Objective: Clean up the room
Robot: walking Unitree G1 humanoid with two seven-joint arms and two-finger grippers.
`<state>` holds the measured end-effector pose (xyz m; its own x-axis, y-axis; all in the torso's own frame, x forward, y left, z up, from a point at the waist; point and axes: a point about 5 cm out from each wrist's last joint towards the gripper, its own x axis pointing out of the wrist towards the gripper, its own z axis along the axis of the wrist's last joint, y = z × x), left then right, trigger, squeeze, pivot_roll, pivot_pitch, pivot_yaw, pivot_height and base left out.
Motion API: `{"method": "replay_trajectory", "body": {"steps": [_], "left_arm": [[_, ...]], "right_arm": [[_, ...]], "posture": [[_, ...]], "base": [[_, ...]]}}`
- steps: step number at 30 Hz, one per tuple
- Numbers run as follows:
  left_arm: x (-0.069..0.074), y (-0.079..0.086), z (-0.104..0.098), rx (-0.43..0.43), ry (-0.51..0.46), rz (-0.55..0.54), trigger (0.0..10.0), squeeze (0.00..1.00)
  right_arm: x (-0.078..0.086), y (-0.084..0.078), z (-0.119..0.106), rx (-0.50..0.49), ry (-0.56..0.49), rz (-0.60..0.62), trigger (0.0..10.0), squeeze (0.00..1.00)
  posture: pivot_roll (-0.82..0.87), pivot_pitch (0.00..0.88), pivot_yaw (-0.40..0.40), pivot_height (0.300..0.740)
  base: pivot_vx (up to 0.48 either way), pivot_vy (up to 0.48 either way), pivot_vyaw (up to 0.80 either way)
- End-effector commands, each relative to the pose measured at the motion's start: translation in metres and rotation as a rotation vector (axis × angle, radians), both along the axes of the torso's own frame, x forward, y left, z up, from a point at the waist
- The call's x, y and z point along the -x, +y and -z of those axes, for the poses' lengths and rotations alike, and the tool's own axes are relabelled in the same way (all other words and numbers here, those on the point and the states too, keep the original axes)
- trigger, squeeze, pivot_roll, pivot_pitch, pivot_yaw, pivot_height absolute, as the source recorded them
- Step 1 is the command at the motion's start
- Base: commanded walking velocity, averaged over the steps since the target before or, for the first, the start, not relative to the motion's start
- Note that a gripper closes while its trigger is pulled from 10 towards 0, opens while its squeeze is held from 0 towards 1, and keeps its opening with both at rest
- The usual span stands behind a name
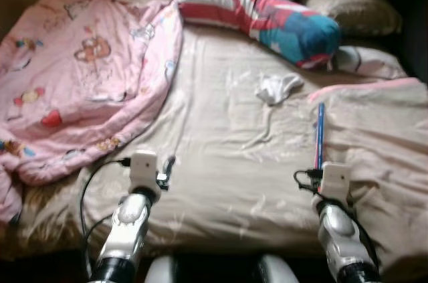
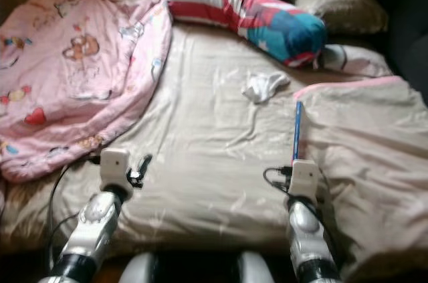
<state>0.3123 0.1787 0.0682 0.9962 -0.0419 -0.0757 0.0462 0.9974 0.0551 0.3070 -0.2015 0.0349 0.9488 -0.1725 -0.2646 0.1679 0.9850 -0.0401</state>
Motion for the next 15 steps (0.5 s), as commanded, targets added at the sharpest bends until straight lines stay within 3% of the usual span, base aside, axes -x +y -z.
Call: {"method": "replay_trajectory", "body": {"steps": [1,6,8,10,12,15], "left_arm": [[0.003,-0.001,0.006,-0.001,0.026,0.002,10.0,0.0],[0.003,-0.003,0.005,0.002,0.025,0.005,10.0,0.0],[0.003,-0.004,0.006,-0.003,0.03,0.007,10.0,0.0],[0.003,-0.004,0.006,-0.003,0.029,0.007,10.0,0.0],[0.002,-0.002,0.005,-0.005,0.027,0.005,10.0,0.0],[0.003,-0.001,0.004,-0.007,0.024,0.005,10.0,0.0]], "right_arm": [[-0.002,0.005,-0.002,0.017,-0.008,-0.044,10.0,0.0],[-0.006,0.011,-0.001,-0.006,0.018,-0.108,10.0,0.0],[-0.006,0.014,0.006,0.043,0.11,-0.175,10.0,0.0],[-0.006,0.014,0.007,0.05,0.127,-0.18,10.0,0.0],[-0.008,0.016,0.008,-0.031,0.151,-0.212,10.0,0.0],[-0.009,0.018,0.01,-0.074,0.181,-0.233,10.0,0.0]], "posture": [[-0.1,0.138,0.019,0.645],[-0.11,0.149,0.019,0.645],[-0.1,0.156,0.019,0.645],[-0.1,0.156,0.019,0.645],[-0.09,0.163,0.02,0.645],[-0.08,0.165,0.021,0.645]], "base": [[0.0,0.0,0.0],[0.0,0.0,0.0],[0.0,0.0,0.0],[0.0,0.0,0.0],[0.0,0.0,0.0],[0.0,0.0,0.0]]}}
